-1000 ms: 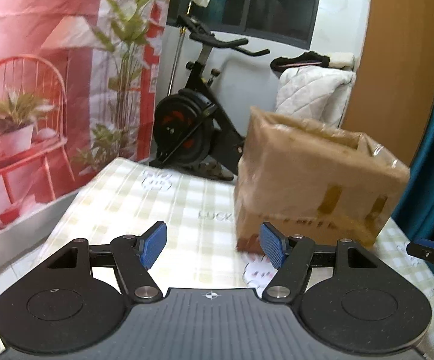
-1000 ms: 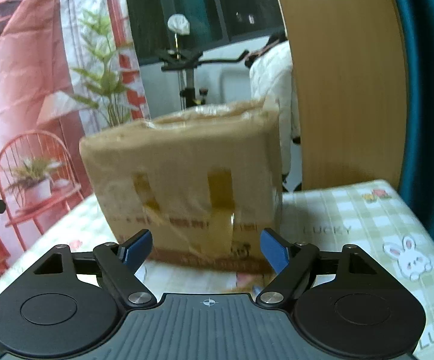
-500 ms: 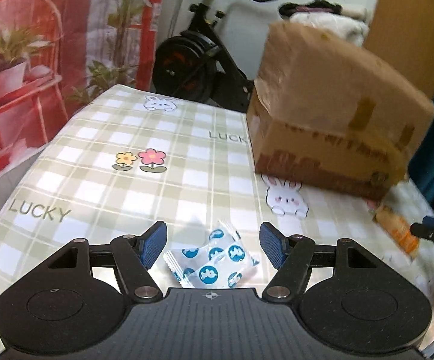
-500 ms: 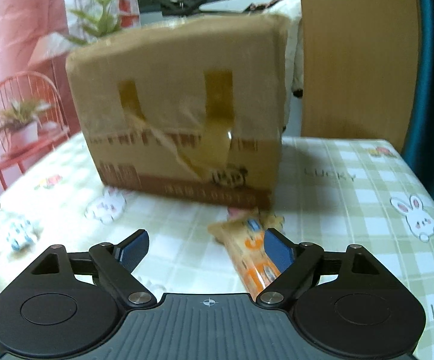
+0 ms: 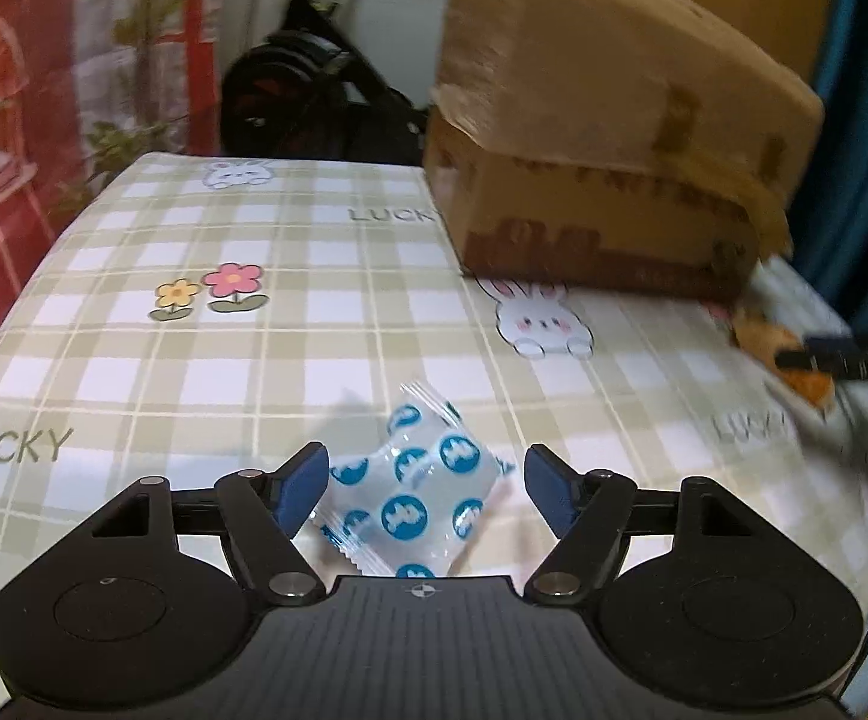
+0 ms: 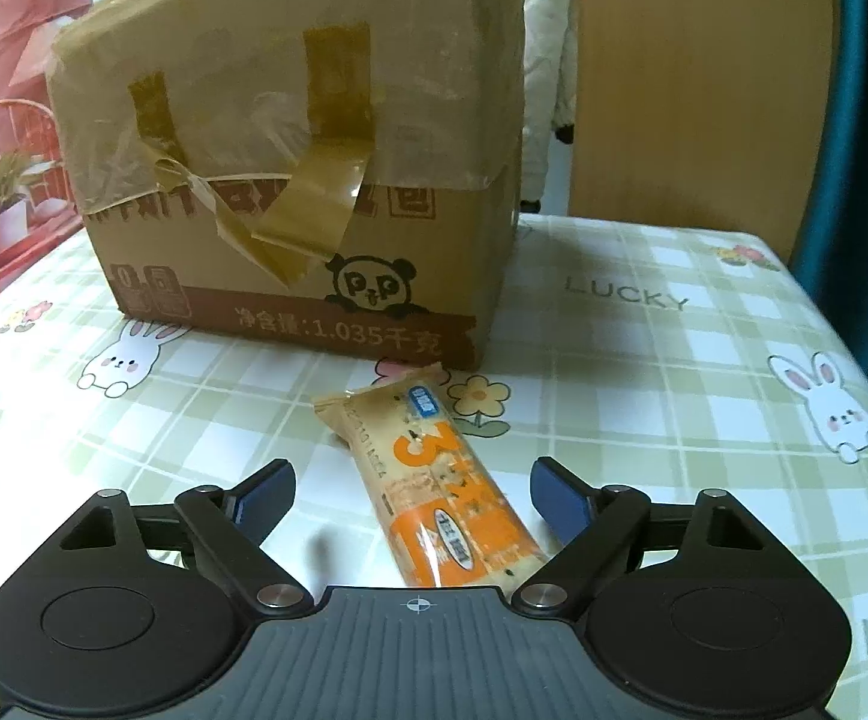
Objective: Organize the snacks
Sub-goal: 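Grasp the blue-dotted packet with the left gripper while the right gripper grasps the orange-striped biscuit bar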
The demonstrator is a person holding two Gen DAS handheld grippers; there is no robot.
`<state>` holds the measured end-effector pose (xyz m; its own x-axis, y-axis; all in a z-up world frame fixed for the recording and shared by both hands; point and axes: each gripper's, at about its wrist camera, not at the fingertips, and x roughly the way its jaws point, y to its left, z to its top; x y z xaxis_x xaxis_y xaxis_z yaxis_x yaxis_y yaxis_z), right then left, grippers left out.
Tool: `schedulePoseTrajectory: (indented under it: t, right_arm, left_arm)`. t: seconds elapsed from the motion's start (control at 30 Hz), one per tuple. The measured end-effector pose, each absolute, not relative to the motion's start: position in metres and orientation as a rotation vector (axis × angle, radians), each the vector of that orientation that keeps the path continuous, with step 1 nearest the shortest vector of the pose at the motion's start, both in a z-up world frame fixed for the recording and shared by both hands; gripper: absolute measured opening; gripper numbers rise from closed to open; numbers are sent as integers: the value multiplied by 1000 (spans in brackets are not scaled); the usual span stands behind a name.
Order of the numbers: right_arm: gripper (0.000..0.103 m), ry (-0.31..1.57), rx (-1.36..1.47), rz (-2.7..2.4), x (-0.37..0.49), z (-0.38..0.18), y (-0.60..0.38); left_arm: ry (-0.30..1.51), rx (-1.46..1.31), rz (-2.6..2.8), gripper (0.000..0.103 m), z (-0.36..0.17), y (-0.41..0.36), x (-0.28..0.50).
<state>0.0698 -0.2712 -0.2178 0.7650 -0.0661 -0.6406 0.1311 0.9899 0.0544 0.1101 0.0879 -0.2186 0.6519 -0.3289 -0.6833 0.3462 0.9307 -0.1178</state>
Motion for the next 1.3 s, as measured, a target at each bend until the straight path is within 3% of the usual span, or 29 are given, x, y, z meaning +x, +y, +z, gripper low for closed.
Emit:
schedulePoseTrajectory:
  t: [0.67, 0.77, 0.83, 0.9, 1.0, 1.13, 1.3]
  right_arm:
    - [78, 715, 140, -111, 77, -228, -271]
    - [77, 716, 143, -113, 77, -228, -272]
    - [77, 715, 143, -117, 78, -229, -273]
    - [77, 712, 138, -120, 80, -230, -274]
    - [71, 699, 125, -130, 83, -232, -272]
    - [40, 669, 119, -147, 78, -233, -271]
    - [35, 619, 120, -138, 63, -236, -269]
  left_arm:
    - [804, 14, -266, 85, -238, 73, 154]
    - [803, 23, -284, 73, -237, 70, 149]
    - [803, 14, -293, 57, -235, 69, 145]
    - [801, -5, -272, 54, -234, 68, 142]
    - [790, -47, -244, 51, -233, 67, 140]
    - [765, -93, -226, 47, -226, 63, 140]
    - [709, -105, -232, 46, -212, 48, 137]
